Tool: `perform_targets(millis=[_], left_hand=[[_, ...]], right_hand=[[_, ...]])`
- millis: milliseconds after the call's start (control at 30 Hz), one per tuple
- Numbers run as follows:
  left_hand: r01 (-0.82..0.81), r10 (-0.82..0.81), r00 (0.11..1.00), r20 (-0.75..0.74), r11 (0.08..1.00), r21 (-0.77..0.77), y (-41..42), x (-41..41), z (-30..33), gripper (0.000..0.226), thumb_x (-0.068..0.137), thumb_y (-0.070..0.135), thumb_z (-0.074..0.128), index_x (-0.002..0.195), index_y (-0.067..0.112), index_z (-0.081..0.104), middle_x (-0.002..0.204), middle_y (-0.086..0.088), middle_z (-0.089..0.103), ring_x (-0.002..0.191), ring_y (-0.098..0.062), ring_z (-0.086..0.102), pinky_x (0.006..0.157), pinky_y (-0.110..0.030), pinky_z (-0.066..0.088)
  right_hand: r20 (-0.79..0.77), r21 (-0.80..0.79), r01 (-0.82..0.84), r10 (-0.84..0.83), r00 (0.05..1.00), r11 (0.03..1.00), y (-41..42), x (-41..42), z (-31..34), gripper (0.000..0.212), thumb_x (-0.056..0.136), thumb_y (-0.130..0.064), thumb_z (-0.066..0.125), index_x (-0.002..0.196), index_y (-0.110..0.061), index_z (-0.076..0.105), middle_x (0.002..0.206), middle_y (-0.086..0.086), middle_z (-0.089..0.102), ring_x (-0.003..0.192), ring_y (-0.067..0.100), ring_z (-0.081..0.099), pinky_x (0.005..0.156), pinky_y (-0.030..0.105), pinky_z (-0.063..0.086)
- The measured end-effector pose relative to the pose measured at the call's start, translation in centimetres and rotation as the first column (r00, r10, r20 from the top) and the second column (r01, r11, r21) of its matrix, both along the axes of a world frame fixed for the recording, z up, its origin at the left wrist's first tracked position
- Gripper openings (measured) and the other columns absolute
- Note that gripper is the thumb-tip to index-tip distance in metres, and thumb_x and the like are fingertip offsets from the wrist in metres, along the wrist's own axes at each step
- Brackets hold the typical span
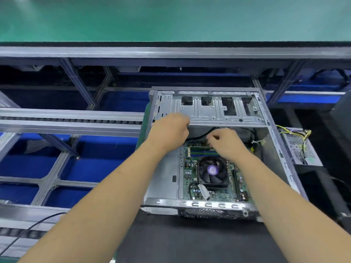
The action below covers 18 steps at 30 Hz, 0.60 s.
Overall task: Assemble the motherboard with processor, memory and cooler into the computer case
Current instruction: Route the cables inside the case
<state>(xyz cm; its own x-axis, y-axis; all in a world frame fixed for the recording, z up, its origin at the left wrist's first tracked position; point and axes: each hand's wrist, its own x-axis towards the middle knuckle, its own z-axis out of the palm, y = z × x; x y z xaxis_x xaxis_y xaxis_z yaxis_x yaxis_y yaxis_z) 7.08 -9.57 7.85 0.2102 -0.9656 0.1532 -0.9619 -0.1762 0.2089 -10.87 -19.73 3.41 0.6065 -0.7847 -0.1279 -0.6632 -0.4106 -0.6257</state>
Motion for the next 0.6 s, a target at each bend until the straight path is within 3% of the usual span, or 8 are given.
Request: perform_targets(millis=[67, 133, 200, 333, 400, 500, 600], left_hand=[[-0.06, 0.094, 0.987, -0.128, 0.968, 0.243, -0.5, -1.0, -0.5, 0.021, 0.089, 0.005, 0.048, 0.099, 0.011, 0.066, 0.101, -0.01, 0.065, 0.092, -0.032, 0.061, 0.078, -0.04, 0.054], [-0.1, 0.164, 0.979, -0.121, 0.902, 0.42, -0.2, -1.3, -1.9, 0.025, 0.087, -0.001, 0.049, 0.099, 0.007, 0.069, 0.102, -0.012, 0.068, 0.092, -0.031, 0.064, 0.081, -0.041, 0.056], [-0.135, 0.223, 0.97, -0.101, 0.833, 0.537, 0.5, -1.2, -3.7, 0.023, 0.086, -0.004, 0.049, 0.097, 0.003, 0.069, 0.099, -0.014, 0.069, 0.092, -0.031, 0.067, 0.082, -0.041, 0.058], [-0.136, 0.336, 0.926, -0.17, 0.72, 0.68, 1.8, -1.1, -6.9, 0.021, 0.086, 0.003, 0.063, 0.105, 0.006, 0.071, 0.107, -0.013, 0.071, 0.097, -0.029, 0.069, 0.075, -0.03, 0.055], [-0.108, 0.353, 0.91, -0.219, 0.71, 0.696, 2.1, -1.4, -8.2, 0.022, 0.082, 0.012, 0.076, 0.104, 0.012, 0.072, 0.105, -0.01, 0.072, 0.092, -0.027, 0.068, 0.071, -0.026, 0.05], [-0.088, 0.288, 0.923, -0.254, 0.803, 0.589, 2.0, -1.5, -9.3, 0.015, 0.08, 0.016, 0.076, 0.082, 0.023, 0.063, 0.088, -0.002, 0.066, 0.086, -0.025, 0.064, 0.072, -0.025, 0.048], [-0.089, 0.251, 0.93, -0.27, 0.864, 0.496, 1.9, -1.2, -9.5, 0.017, 0.081, 0.017, 0.077, 0.091, 0.024, 0.065, 0.081, 0.008, 0.062, 0.082, -0.018, 0.06, 0.072, -0.025, 0.046]], right_hand=[[-0.017, 0.026, -0.025, 0.025, 1.0, 0.999, -0.7, -0.6, 0.2, 0.029, 0.1, -0.023, 0.049, 0.092, -0.01, 0.074, 0.082, 0.014, 0.073, 0.056, 0.021, 0.049, 0.055, 0.031, 0.042], [-0.016, 0.052, -0.05, 0.051, 0.999, 0.997, -1.0, -1.4, 0.0, 0.033, 0.1, -0.023, 0.048, 0.096, 0.002, 0.069, 0.085, 0.022, 0.07, 0.059, 0.019, 0.043, 0.057, 0.031, 0.034], [-0.016, 0.071, -0.063, 0.064, 0.998, 0.996, -1.1, -2.1, -0.4, 0.035, 0.1, -0.023, 0.047, 0.098, 0.006, 0.067, 0.082, 0.024, 0.066, 0.058, 0.017, 0.038, 0.058, 0.03, 0.03], [-0.032, 0.15, -0.094, 0.1, 0.995, 0.984, -0.8, -2.4, -1.6, 0.033, 0.098, -0.02, 0.048, 0.097, 0.009, 0.064, 0.098, 0.03, 0.064, 0.059, 0.017, 0.036, 0.06, 0.028, 0.028], [-0.015, 0.167, -0.101, 0.105, 0.994, 0.981, -0.6, -2.2, -2.1, 0.03, 0.096, -0.018, 0.049, 0.093, 0.007, 0.065, 0.1, 0.026, 0.067, 0.058, 0.019, 0.038, 0.059, 0.029, 0.031], [0.011, 0.196, -0.099, 0.099, 0.995, 0.976, -0.6, -2.1, -2.6, 0.029, 0.095, -0.019, 0.05, 0.096, 0.005, 0.067, 0.1, 0.023, 0.069, 0.062, 0.02, 0.048, 0.061, 0.031, 0.038], [0.018, 0.217, -0.113, 0.112, 0.994, 0.97, -0.6, -1.8, -2.8, 0.029, 0.093, -0.016, 0.048, 0.1, 0.006, 0.065, 0.098, 0.026, 0.067, 0.062, 0.015, 0.039, 0.06, 0.029, 0.032]])
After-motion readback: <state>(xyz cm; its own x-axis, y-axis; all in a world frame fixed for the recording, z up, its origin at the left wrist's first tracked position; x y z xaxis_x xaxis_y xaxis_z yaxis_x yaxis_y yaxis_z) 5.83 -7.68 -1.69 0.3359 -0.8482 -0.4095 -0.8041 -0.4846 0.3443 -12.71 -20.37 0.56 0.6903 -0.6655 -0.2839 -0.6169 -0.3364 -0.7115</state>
